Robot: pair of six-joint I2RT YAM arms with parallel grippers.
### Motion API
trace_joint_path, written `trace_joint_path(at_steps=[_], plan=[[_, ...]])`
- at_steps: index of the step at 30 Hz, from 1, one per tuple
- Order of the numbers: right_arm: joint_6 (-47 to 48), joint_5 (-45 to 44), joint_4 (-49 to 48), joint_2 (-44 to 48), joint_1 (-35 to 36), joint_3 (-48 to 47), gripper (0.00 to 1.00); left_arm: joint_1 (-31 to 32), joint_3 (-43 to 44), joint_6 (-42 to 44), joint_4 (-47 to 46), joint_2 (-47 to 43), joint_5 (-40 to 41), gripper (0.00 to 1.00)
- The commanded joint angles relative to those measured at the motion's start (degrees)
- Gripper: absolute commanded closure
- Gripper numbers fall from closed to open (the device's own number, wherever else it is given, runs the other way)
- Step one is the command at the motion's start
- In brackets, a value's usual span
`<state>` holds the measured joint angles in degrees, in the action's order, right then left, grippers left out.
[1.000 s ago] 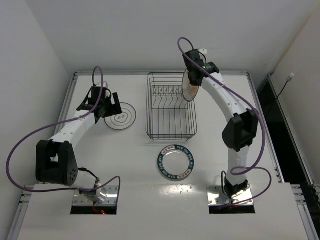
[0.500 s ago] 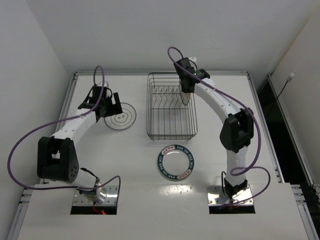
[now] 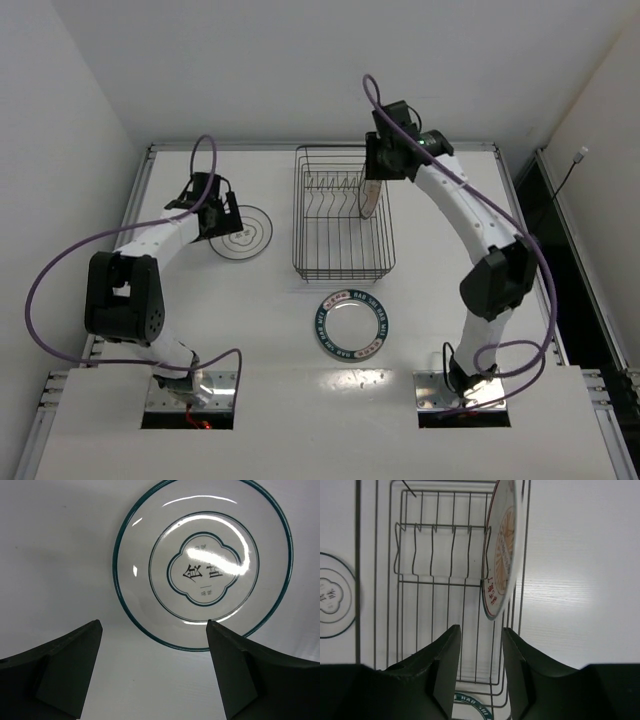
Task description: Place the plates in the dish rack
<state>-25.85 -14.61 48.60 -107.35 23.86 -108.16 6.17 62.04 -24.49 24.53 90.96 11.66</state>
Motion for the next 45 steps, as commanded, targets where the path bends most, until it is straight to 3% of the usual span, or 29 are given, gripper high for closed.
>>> trace_joint_path(at_steps=[1, 9, 16, 20, 22, 23, 25, 28, 30, 38, 45], plan=[[1.58, 1.96, -0.96, 9.42, -1.01, 1.18, 0.64, -0.20, 2.03, -1.61, 1.22, 1.50, 1.87, 0.17], [4.66, 1.96, -3.51, 24.63, -3.29, 14.63, 0.63, -3.26, 2.56, -3.37, 1.83, 6.59, -4.52, 0.24], [5.81, 1.34, -3.51, 27.98, -5.66, 17.81, 0.63, -10.12, 2.03, -4.60, 1.22, 12.92, -16.40, 0.24], [7.03, 1.34, -3.51, 28.51, -6.98, 17.81, 0.63, -10.74, 2.03, -4.60, 0.60, 15.99, -21.14, 0.24], [7.04, 1.87, -2.99, 28.51, -6.98, 17.81, 0.63, -10.74, 2.56, -4.60, -0.01, 16.53, -22.81, 0.28], [7.65, 1.87, -2.98, 29.03, -7.59, 17.81, 0.63, -10.74, 2.56, -4.60, -0.71, 17.49, -24.91, 0.42], [7.65, 1.87, -2.98, 29.74, -7.60, 18.33, 0.63, -10.74, 2.56, -4.07, -1.24, 18.99, -26.16, 0.53], [8.27, 1.87, -2.46, 30.45, -8.12, 18.33, 0.63, -11.27, 2.56, -4.07, -1.24, 20.40, -28.18, 0.87], [8.79, 1.87, -2.46, 31.06, -8.83, 18.86, 0.63, -11.27, 3.17, -4.07, -1.24, 21.10, -28.71, 1.00], [9.32, 3.09, -1.93, 32.29, -9.44, 18.86, 0.63, -11.27, 2.48, -3.46, -1.24, 16.81, -25.20, 1.00], [8.80, 6.26, -1.93, 32.91, -9.44, 19.39, 0.63, -11.27, -1.38, -3.46, -5.89, 2.31, -20.72, 1.00]])
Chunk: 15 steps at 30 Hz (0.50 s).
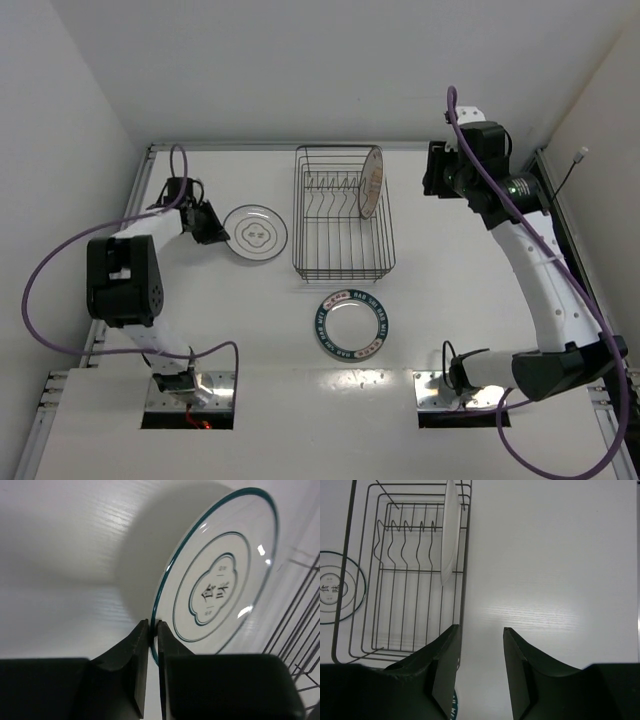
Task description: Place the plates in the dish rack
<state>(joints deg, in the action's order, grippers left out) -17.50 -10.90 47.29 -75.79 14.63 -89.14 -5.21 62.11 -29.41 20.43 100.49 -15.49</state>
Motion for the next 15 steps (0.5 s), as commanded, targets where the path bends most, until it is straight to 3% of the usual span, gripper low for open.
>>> trace_joint_path(at_steps=[1, 6, 8, 13, 15], plan=[[0.45, 3.68, -1.14, 1.35, -0.22, 0.37, 0.63, 0.12, -1.98, 1.46, -2.49, -9.15, 7.13, 1.00], [-0.08, 8.34, -1.67, 1.35, -0.75, 1.51, 0.63, 0.12, -5.06, 1.98, -6.09, -20.14, 7.76, 1.00], [-0.69, 14.47, -4.47, 1.87, -1.27, 3.43, 0.63, 0.12, -5.59, 1.99, -6.89, -22.17, 7.14, 1.00], [-5.43, 39.07, -15.62, 1.87, -2.42, 14.05, 0.60, -0.41, -6.82, 2.51, -9.61, -29.55, 7.14, 1.00], [-11.92, 50.76, -26.07, 1.87, -2.42, 18.63, 0.57, -0.41, -7.44, 3.12, -11.10, -31.83, 3.72, 1.00]])
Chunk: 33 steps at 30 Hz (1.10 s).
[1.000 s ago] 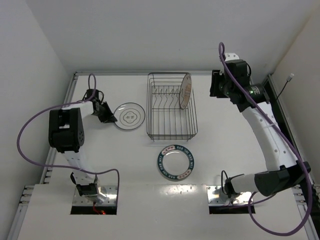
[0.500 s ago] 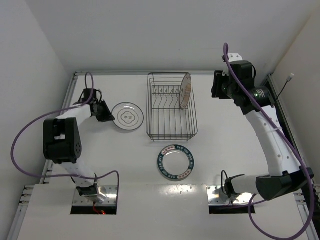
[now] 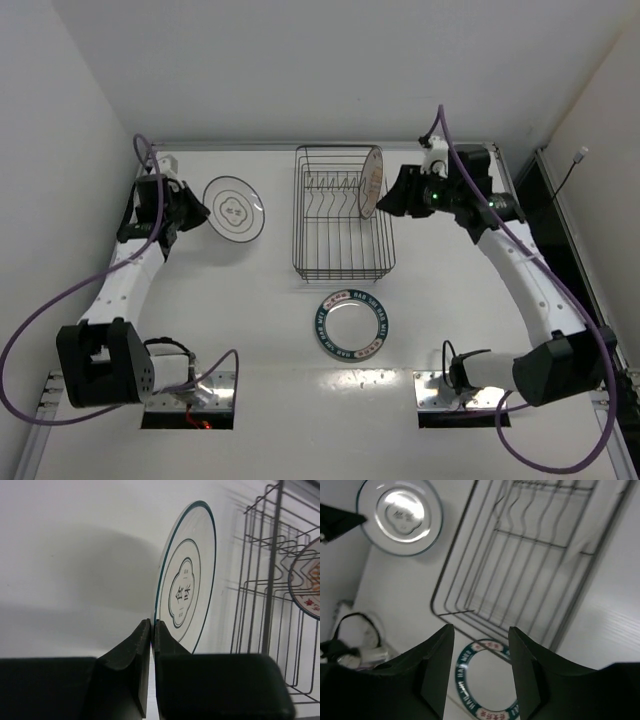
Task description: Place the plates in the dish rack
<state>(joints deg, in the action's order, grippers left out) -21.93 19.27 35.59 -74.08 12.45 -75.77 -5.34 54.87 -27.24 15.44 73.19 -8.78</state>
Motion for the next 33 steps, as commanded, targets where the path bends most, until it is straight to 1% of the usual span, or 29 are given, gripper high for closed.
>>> trace_joint_path(at_steps=[1, 2, 4, 5, 6, 8, 9, 11, 12, 14, 15, 18, 22, 23, 27, 30, 31, 32, 33], plan=[[-10.21, 23.51, -18.50, -0.53, -0.23, 10.24, 0.55, -0.28, -1.51, 0.97, -8.30, -6.37, -4.74, 1.00], [-15.72, 27.71, -26.98, -1.06, -0.23, 12.64, 0.55, -0.28, -1.52, 0.97, -9.45, -6.39, -9.20, 1.00], [-19.88, 30.03, -33.81, -1.58, -0.23, 17.82, 0.53, -0.28, -2.23, 0.97, -12.52, -6.92, -14.92, 1.00], [-21.03, 30.74, -35.75, -2.46, -0.23, 18.63, 0.53, -0.28, -2.23, 0.97, -13.32, -5.61, -19.91, 1.00], [-21.83, 30.74, -37.60, -2.99, -0.23, 19.16, 0.53, -0.28, -2.23, 0.97, -14.12, -5.60, -21.79, 1.00], [-21.84, 32.06, -38.93, -4.22, -0.23, 19.17, 0.53, -0.28, -2.23, 0.36, -16.48, -4.81, -25.31, 1.00], [-22.36, 32.06, -38.93, -5.44, -0.23, 19.17, 0.53, -0.28, -2.75, -0.43, -17.80, -4.20, -29.50, 1.00], [-22.36, 32.06, -39.64, -6.77, 0.47, 18.55, 0.53, -0.28, -3.54, -2.62, -21.57, -3.67, -32.78, 1.00], [-22.97, 32.06, -40.33, -7.56, 0.47, 17.94, 0.53, -0.28, -4.15, -3.25, -22.73, -3.06, -35.84, 1.00], [-24.12, 32.06, -43.32, -9.23, 1.09, 17.94, 0.53, -0.28, -4.68, -5.09, -25.62, -1.74, -38.15, 1.00], [-24.73, 31.37, -44.81, -9.76, 1.70, 17.94, 0.53, -0.28, -4.69, -5.88, -26.94, -1.12, -41.20, 1.00], [-24.74, 29.61, -46.49, -12.22, 2.84, 17.94, 0.53, 1.65, -5.39, -8.87, -31.52, 1.86, -46.40, 1.00], [-24.74, 26.62, -50.26, -15.21, 4.34, 17.94, 0.53, 3.32, -5.39, -9.93, -33.02, 4.24, -49.05, 1.00], [-25.26, 25.74, -50.79, -15.21, 5.73, 18.46, 0.53, 3.84, -5.39, -10.54, -33.54, 5.11, -49.58, 1.00], [-25.26, 23.01, -50.72, -18.28, 7.50, 17.23, 0.53, 4.99, -5.39, -11.68, -35.03, 6.17, -50.90, 1.00], [-24.74, 23.01, -50.71, -20.66, 8.65, 15.91, 0.53, 5.52, -5.39, -12.74, -36.43, 6.70, -51.60, 1.00], [-24.74, 23.01, -50.71, -20.66, 8.65, 15.91, 0.56, 5.52, -5.91, -12.75, -36.97, 6.70, -51.61, 1.00], [-24.74, 23.01, -51.23, -21.27, 9.17, 15.91, 0.74, 5.52, -5.92, -12.75, -36.98, 6.70, -52.13, 1.00], [-24.74, 23.01, -51.24, -21.28, 9.17, 15.91, 0.87, 5.52, -5.92, -13.27, -36.98, 7.23, -52.13, 1.00]])
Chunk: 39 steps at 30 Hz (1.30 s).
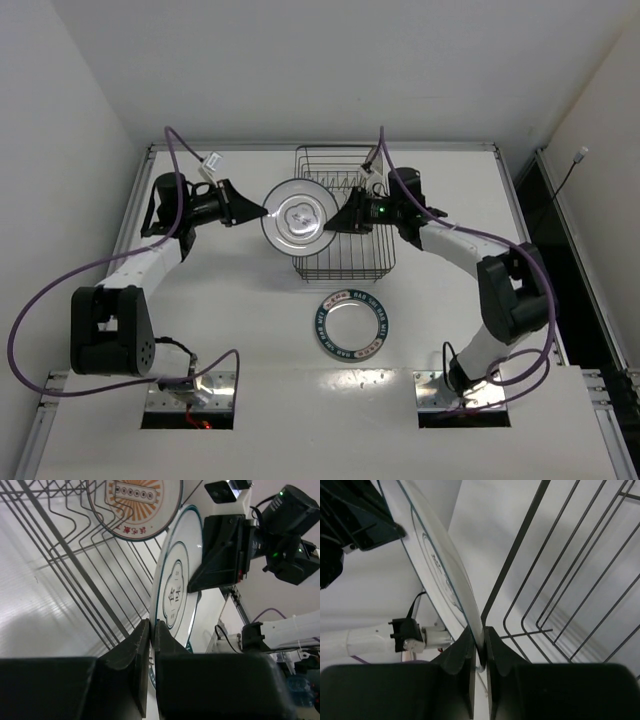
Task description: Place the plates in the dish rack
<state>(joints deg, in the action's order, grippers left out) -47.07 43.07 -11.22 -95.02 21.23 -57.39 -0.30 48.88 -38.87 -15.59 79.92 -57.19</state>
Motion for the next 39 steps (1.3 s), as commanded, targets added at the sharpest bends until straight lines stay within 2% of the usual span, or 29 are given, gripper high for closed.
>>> trace_joint_path(at_steps=[1, 3, 5, 6, 7, 8, 10, 11, 12, 14, 17, 20, 23, 33, 39], plan=[[0.40, -1.58, -4.42, -0.34, 0.39, -2.47, 0.98, 0.47, 0.07, -1.64, -5.94, 0.50, -3.72, 1.00], [1.45, -5.17, -1.97, 3.16, 0.39, -2.47, 1.00, 0.47, 0.59, -1.65, -5.33, 1.02, -3.72, 1.00], [3.20, -8.34, 0.66, 6.24, -0.14, -3.08, 1.00, 0.47, 1.74, 1.33, -0.86, 1.72, -2.58, 0.86], [4.08, -12.88, 5.11, 9.56, -0.84, -3.69, 1.00, 0.47, 2.26, 2.13, 0.46, 1.73, -1.45, 0.79], [5.13, -15.79, 8.47, 10.99, -1.45, -6.22, 1.00, 0.47, 3.05, 4.05, 4.05, 2.34, 1.09, 0.65], [7.84, -23.48, 16.94, 12.30, -1.46, -8.25, 1.00, 0.47, 3.76, 5.20, 6.26, 2.87, 2.25, 0.59], [10.14, -31.95, 24.54, 15.04, -1.46, -14.75, 1.00, 0.47, 5.78, 8.80, 12.41, 2.87, 5.58, 0.47], [11.63, -41.39, 28.50, 15.04, -0.94, -17.30, 1.00, 0.47, 5.78, 8.81, 13.65, 2.35, 9.43, 0.40], [12.43, -45.31, 34.98, 15.04, -0.41, -21.93, 1.00, 0.47, 5.78, 9.86, 14.44, 1.74, 11.12, 0.35], [14.27, -53.24, 42.03, 13.74, -0.40, -26.27, 1.00, 0.47, 6.40, 11.19, 17.34, -0.63, 17.59, 0.26], [17.52, -61.77, 47.94, 8.65, 0.65, -36.09, 1.00, 0.47, 6.40, 12.68, 20.69, -3.10, 26.56, 0.21], [18.94, -68.45, 54.27, 4.60, 1.70, -41.56, 1.00, 0.47, 6.40, 13.21, 22.45, -4.69, 32.47, 0.20], [19.73, -72.77, 55.17, 0.81, 2.23, -45.16, 1.00, 0.47, 6.93, 13.82, 23.94, -4.69, 35.29, 0.20], [19.73, -81.03, 67.19, -17.38, 6.53, -66.16, 1.00, 0.47, 7.45, 13.82, 25.61, -4.16, 38.12, 0.20], [20.26, -83.50, 70.55, -25.38, 7.68, -73.83, 1.00, 0.47, 7.45, 13.82, 25.61, -4.16, 38.12, 0.20]])
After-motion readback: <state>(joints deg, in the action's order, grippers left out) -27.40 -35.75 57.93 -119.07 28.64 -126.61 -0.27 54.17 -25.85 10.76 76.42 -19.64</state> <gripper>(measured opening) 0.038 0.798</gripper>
